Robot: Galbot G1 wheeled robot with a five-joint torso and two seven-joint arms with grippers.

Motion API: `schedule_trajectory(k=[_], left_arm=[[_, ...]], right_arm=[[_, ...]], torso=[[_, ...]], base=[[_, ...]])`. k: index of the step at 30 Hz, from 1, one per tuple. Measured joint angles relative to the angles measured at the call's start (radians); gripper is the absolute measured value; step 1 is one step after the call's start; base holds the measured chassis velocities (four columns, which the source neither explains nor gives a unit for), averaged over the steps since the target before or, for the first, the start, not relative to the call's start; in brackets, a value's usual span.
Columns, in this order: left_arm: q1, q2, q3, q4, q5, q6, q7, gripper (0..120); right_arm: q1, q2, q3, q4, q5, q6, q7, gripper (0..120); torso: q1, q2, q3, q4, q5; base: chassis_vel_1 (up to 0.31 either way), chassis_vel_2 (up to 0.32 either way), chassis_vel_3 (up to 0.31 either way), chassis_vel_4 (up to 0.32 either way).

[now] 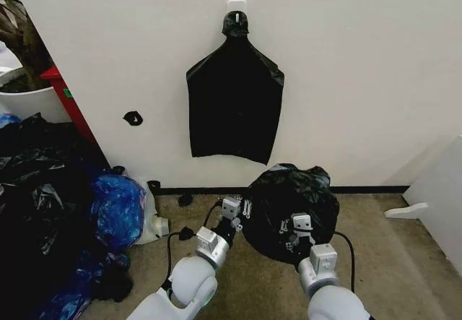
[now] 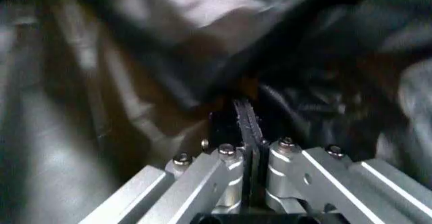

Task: Place the garbage bag over the trash bin.

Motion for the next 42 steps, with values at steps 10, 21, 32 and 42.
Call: schedule_trajectory(k=[10,21,32,42], left_arm=[[0.042,0.031,0.028,-0.031,0.034,-0.008,0.01,1],[0.089,0.049,0.026,-0.066,0.063,-0.017,0.02,1],[0.093,0.062,0.025,-0.074,0.058,-0.021,0.026,1],[0.073,0.054,0.021,-0.036,0.058,-0.037,0.028,1]], right_arm=[[0.116,-0.031,-0.022,-0.09,0.108,-0.06,0.015,0],[0.224,-0.022,-0.052,-0.237,0.105,-0.097,0.039,0],[0.226,-0.021,-0.039,-0.309,-0.016,-0.037,-0.032,0],[0.175,-0.016,-0.099,-0.167,0.176,-0.019,-0.053,0]], torso=[[0.0,0.0,0.0,-0.0001,0.0001],[0.0,0.0,0.0,-0.0001,0.0],[0.0,0.0,0.0,-0.0002,0.0],[0.0,0.0,0.0,-0.0001,-0.0001]], base=[[0.0,0.0,0.0,0.0],[0.0,0.0,0.0,0.0],[0.0,0.0,0.0,0.0],[0.0,0.0,0.0,0.0]])
